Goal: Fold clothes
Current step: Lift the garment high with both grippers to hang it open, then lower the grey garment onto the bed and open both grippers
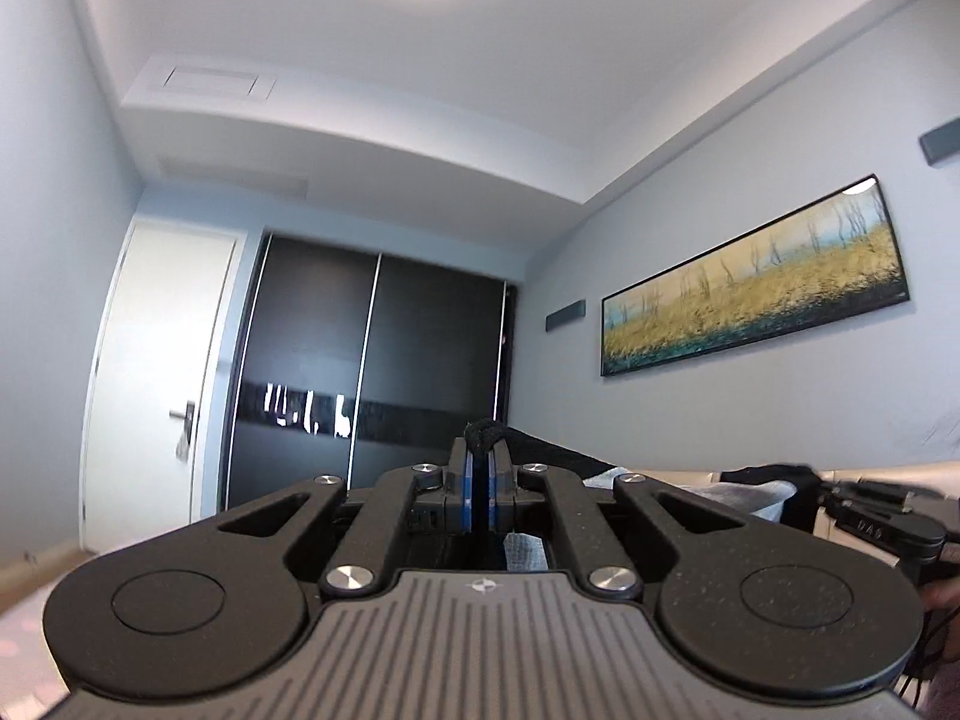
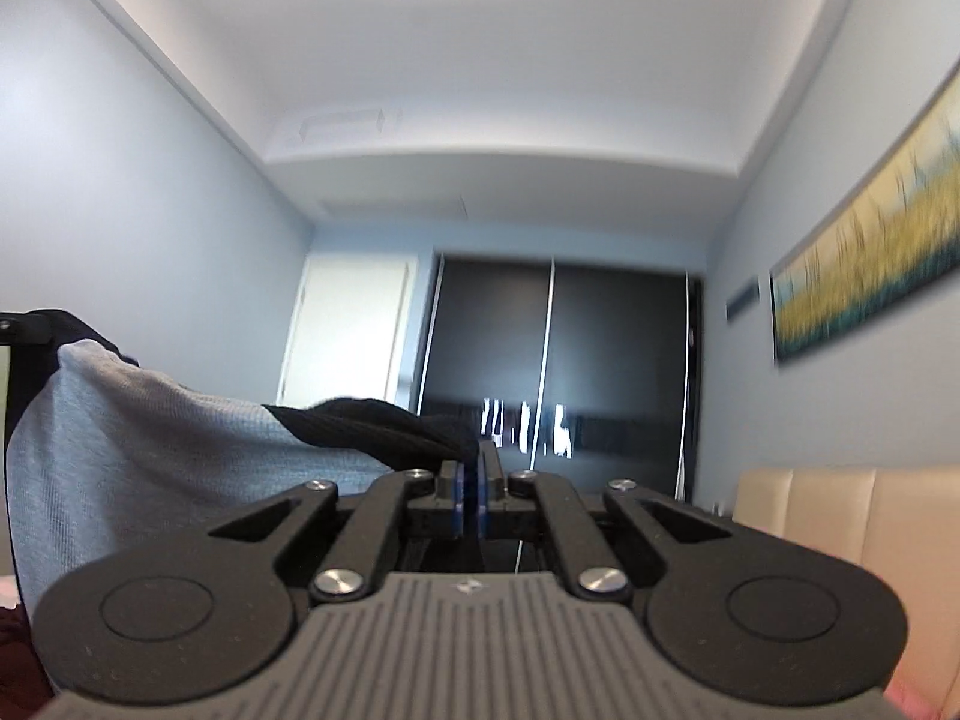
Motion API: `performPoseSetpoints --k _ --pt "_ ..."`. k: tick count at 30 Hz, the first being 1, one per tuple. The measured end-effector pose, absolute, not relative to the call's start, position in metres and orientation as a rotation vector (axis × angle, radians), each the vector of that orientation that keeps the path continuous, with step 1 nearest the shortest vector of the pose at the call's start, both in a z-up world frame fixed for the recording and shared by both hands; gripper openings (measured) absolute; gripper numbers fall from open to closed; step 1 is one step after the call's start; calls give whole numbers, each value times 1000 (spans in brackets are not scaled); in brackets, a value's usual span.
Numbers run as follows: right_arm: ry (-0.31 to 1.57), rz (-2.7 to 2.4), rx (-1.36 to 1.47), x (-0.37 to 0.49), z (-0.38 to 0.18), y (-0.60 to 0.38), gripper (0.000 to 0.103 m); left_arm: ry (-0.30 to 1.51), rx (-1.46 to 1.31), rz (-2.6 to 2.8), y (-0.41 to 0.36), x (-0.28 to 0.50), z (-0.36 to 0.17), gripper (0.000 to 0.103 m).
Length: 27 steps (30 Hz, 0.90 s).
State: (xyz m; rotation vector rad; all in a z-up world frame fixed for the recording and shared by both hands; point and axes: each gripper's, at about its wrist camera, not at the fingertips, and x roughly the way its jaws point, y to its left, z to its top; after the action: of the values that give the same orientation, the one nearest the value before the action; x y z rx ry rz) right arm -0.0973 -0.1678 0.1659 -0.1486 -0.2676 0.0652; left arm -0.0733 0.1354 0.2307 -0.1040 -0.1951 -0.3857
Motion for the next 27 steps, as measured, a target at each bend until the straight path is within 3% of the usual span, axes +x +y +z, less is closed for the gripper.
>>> performPoseSetpoints --k 6,13,27 --pt "-344 52 -191 -141 174 -170 5 -213 -70 -382 123 -90 238 3" --pt "-286 45 -197 -140 162 -179 5 -107 -16 -382 108 -70 226 3" --pt "144 55 -248 27 53 -191 5 358 274 -308 60 106 95 3"
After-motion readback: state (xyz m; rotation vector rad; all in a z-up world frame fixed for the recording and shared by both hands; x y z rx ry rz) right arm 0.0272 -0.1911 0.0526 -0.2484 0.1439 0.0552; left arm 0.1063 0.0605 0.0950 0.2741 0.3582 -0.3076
